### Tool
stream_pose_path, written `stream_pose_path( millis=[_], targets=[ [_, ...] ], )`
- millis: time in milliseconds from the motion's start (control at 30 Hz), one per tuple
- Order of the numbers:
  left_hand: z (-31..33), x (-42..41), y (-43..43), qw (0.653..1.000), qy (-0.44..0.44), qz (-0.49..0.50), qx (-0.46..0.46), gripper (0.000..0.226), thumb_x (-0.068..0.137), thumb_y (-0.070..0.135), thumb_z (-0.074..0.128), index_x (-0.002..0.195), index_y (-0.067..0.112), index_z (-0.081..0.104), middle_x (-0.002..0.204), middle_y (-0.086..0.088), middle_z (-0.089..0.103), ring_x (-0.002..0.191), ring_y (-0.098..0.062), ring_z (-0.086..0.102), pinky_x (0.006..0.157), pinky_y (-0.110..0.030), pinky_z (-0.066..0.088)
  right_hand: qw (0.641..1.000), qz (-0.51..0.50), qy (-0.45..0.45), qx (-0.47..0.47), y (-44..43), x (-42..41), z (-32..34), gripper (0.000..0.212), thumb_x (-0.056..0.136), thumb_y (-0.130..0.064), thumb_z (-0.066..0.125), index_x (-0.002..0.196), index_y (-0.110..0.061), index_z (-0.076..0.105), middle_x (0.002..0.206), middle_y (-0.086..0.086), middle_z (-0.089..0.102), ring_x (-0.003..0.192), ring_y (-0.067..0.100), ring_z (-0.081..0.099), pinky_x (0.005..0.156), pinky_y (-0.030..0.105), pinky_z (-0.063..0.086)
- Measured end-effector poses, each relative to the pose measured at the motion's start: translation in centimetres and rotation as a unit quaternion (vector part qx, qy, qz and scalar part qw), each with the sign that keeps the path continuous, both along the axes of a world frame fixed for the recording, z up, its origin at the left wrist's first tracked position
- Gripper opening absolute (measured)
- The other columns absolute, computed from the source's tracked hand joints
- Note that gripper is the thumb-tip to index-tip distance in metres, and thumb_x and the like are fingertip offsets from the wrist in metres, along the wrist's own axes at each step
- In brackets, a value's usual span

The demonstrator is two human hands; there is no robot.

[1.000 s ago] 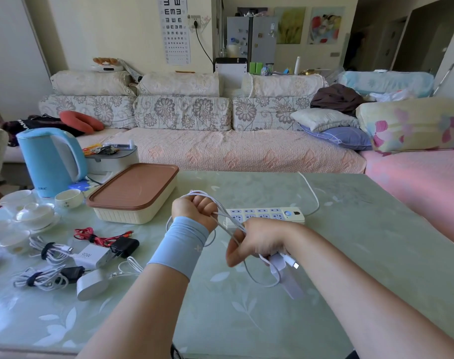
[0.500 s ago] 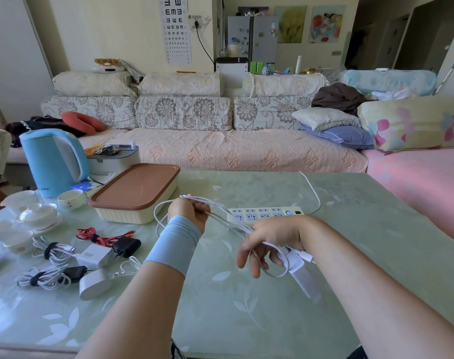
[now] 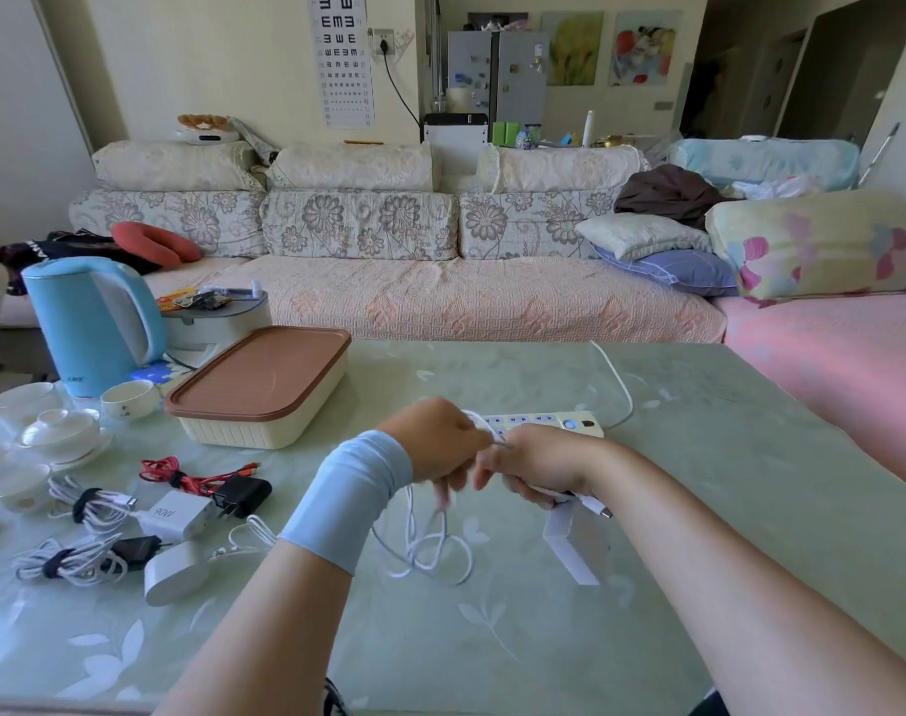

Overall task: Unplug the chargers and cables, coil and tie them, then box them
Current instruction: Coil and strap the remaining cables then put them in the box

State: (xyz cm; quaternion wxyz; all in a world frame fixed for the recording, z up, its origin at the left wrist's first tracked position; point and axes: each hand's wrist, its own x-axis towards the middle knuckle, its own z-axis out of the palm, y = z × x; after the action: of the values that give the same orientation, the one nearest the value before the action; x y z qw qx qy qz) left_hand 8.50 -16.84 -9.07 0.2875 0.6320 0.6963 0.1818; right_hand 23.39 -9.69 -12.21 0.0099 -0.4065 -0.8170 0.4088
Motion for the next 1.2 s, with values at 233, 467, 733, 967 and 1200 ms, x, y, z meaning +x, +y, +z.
stream_pose_path(
  millis=[233,467,733,967,1200],
  targets=[
    [-0.5,-2.0,0.5,0.969,0.054,-0.053,0.236,0.057,0.068,0.047,0.080,0.118,0.033,0.057,0.118,0.010,0.061,0.111,-0.007,0.054,0.097,-0.024,0.042,0.999,0.051,0.010,0.000,-0.3,0.2,0.2,0.032,0.098,-0.036,0.045,0.084,-0.024,0.070,0.046,-0.005,0.047,0.051,0.023,0.041,0.060,0.032,0.036],
    [-2.9,-2.9,1.1,0.998,-0.016,-0.002,0.064,0.016,0.076,0.032,0.078,0.076,0.022,0.066,0.057,0.005,0.064,0.050,-0.010,0.059,0.052,-0.018,0.042,0.993,0.003,0.117,0.000,0.9,0.5,0.1,0.017,0.090,-0.022,0.066,0.074,-0.024,0.069,0.044,-0.004,0.045,0.043,0.013,0.037,0.049,0.028,0.028],
    [-2.4,-2.7,1.0,0.994,-0.083,0.052,0.040,0.027,0.074,0.032,0.082,0.079,0.009,0.070,0.049,-0.001,0.058,0.047,-0.021,0.065,0.050,-0.023,0.051,0.981,0.076,0.052,-0.168,1.6,2.0,0.4,0.018,0.102,-0.008,0.047,0.103,-0.011,0.065,0.070,-0.002,0.059,0.049,0.009,0.049,0.053,0.021,0.043],
    [-2.5,-3.1,0.9,0.976,-0.214,0.026,-0.003,0.019,0.081,0.029,0.076,0.077,0.012,0.070,0.048,0.004,0.035,0.044,-0.013,0.032,0.057,-0.029,0.052,0.976,0.111,0.028,-0.184,1.1,1.8,0.2,0.020,0.101,0.000,0.042,0.097,-0.011,0.058,0.082,0.004,0.074,0.076,0.022,0.069,0.071,0.027,0.052],
    [-3.1,-4.0,1.5,0.971,-0.202,0.086,0.091,0.030,0.085,0.045,0.067,0.068,0.021,0.071,0.051,0.004,0.032,0.045,-0.016,0.026,0.044,-0.024,0.028,0.982,0.046,0.126,-0.134,1.1,0.8,-0.2,0.022,0.087,-0.025,0.073,0.087,-0.016,0.054,0.053,-0.004,0.042,0.048,0.015,0.032,0.054,0.029,0.031]
  ],
)
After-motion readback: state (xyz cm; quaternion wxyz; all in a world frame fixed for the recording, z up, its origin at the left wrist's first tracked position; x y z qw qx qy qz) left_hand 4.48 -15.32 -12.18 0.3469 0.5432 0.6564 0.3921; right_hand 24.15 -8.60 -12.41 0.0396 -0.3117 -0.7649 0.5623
